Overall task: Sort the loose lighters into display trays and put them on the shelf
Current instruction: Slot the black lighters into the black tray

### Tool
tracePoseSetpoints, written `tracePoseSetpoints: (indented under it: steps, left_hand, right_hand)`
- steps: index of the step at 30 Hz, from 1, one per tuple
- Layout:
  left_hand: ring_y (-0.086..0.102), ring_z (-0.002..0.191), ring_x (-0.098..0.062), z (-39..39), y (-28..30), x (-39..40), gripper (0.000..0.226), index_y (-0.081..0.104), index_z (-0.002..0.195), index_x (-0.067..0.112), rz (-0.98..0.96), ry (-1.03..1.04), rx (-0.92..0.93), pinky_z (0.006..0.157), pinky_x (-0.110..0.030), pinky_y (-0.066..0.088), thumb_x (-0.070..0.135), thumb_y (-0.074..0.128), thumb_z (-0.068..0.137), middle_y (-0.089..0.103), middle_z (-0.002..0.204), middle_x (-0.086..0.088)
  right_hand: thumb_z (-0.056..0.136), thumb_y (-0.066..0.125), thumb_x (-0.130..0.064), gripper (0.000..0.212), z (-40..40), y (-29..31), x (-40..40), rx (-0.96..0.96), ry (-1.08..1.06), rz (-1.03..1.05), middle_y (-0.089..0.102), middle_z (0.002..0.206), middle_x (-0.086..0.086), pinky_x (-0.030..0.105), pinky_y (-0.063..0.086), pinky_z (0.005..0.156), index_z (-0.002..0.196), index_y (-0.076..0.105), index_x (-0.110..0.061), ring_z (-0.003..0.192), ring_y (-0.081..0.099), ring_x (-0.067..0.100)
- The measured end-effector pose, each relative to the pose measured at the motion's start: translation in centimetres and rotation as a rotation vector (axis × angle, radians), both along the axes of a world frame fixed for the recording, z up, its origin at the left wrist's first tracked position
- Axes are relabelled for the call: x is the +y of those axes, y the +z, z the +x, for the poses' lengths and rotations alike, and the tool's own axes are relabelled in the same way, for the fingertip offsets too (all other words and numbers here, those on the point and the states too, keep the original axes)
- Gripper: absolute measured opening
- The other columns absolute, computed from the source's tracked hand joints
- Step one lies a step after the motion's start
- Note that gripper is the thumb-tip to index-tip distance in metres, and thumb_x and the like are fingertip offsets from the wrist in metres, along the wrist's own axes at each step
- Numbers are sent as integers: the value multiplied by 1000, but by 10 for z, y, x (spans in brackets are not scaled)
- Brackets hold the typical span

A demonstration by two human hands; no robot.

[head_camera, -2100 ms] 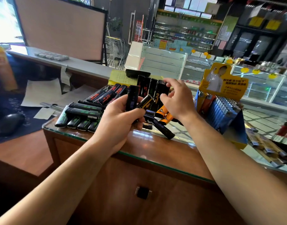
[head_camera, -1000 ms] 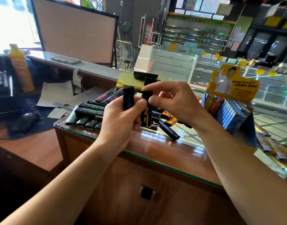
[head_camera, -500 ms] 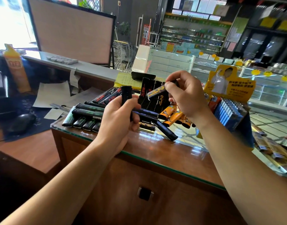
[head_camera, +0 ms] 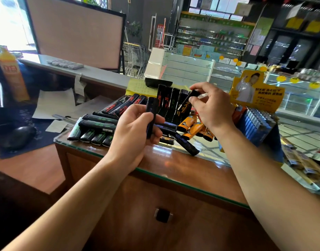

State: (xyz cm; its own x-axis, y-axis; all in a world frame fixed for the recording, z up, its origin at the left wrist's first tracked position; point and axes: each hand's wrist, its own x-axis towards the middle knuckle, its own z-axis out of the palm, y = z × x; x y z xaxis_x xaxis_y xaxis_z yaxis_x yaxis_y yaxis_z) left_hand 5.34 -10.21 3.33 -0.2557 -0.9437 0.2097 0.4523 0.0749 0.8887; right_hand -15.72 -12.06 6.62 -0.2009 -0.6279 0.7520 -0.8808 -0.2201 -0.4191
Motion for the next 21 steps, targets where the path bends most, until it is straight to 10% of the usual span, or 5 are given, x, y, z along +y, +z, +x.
tracePoseSetpoints:
  steps: [11, 21]
  left_hand:
    - [57, 57, -15, 0, -7, -6, 17, 58, 96, 9, -79, -11, -48, 50, -28, 44, -7, 53, 94, 64, 78, -6]
    - [56, 57, -16, 1, -3, 0, 23, 59, 91, 14, -90, -12, -43, 51, -30, 44, -8, 53, 93, 63, 78, -8]
  right_hand:
    - [86, 71, -15, 19, 3, -13, -14, 102, -68, 63, 69, 91, 2, 38, 56, 74, 104, 64, -15, 80, 67, 22]
    - [87, 66, -13, 29, 9, -18, -19, 242, -104, 58, 71, 104, 6, 27, 44, 77, 115, 71, -18, 90, 64, 26]
